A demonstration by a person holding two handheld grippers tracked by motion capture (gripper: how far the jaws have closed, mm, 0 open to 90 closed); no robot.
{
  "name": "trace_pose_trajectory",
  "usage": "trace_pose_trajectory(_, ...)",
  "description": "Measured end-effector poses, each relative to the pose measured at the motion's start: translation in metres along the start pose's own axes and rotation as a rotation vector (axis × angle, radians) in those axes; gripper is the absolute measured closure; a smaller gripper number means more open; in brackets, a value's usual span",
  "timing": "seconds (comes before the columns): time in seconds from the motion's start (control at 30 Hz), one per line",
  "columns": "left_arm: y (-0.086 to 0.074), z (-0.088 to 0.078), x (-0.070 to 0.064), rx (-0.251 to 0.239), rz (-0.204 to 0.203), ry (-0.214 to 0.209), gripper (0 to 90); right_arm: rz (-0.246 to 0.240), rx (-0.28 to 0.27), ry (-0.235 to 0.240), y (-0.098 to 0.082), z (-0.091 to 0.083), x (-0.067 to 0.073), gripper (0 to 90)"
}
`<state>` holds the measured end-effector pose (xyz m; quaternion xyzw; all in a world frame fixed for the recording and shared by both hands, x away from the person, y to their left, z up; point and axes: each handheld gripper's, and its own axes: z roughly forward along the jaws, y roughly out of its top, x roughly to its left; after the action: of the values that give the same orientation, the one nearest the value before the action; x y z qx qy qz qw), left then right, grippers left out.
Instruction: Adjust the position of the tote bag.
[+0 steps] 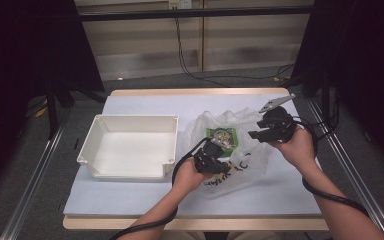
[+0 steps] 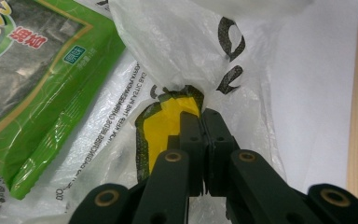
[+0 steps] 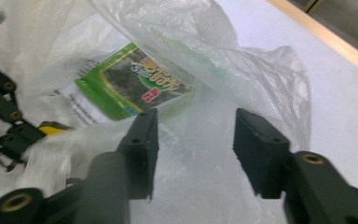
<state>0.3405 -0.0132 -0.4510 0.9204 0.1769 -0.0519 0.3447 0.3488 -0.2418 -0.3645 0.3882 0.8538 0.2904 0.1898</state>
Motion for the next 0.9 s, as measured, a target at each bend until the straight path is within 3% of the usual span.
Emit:
trace_pose_trajectory(0.2, 0.0, 0.002, -0.002, -0.007, -0.013, -0.005, 88.4, -0.034, 0.011, -0.032, 0.012, 0.011, -0.007, 41.1)
trace_pose_trajectory(0.5, -0.003, 0.002, 0.0, -0.01, 0.01, -0.017, 88.4, -0.033, 0.052, -0.056, 0.025, 0.041, -0.018, 45.3)
trace_pose_trajectory(0.63, -0.006, 0.002, -0.001, 0.02, 0.022, -0.014, 88.5, -0.026, 0.073, -0.058, 0.028, 0.061, -0.028, 58.0)
trace_pose_trajectory(0.67, -0.008, 0.003, -0.002, 0.003, 0.005, -0.022, 88.5, -0.02, 0.071, -0.063, 0.029, 0.065, -0.03, 60.6)
trace_pose_trajectory(0.7, -0.008, 0.002, -0.001, 0.026, 0.026, -0.02, 88.5, -0.023, 0.081, -0.062, 0.029, 0.068, -0.032, 65.5)
trace_pose_trajectory(0.77, -0.009, 0.003, 0.0, 0.027, 0.022, -0.026, 88.5, -0.025, 0.094, -0.067, 0.029, 0.075, -0.036, 73.7)
trace_pose_trajectory(0.8, -0.009, 0.003, 0.0, 0.027, 0.022, -0.026, 88.5, -0.025, 0.094, -0.067, 0.029, 0.075, -0.036, 73.7)
trace_pose_trajectory(0.83, -0.01, 0.005, -0.001, 0.008, 0.01, -0.033, 88.5, -0.019, 0.093, -0.068, 0.029, 0.079, -0.037, 78.8)
trace_pose_trajectory(0.87, -0.01, 0.005, -0.002, 0.016, 0.001, -0.029, 88.5, -0.008, 0.121, -0.067, 0.028, 0.087, -0.041, 84.3)
trace_pose_trajectory(0.9, -0.011, 0.006, -0.001, 0.013, 0.006, -0.036, 88.5, -0.008, 0.121, -0.067, 0.028, 0.087, -0.041, 84.3)
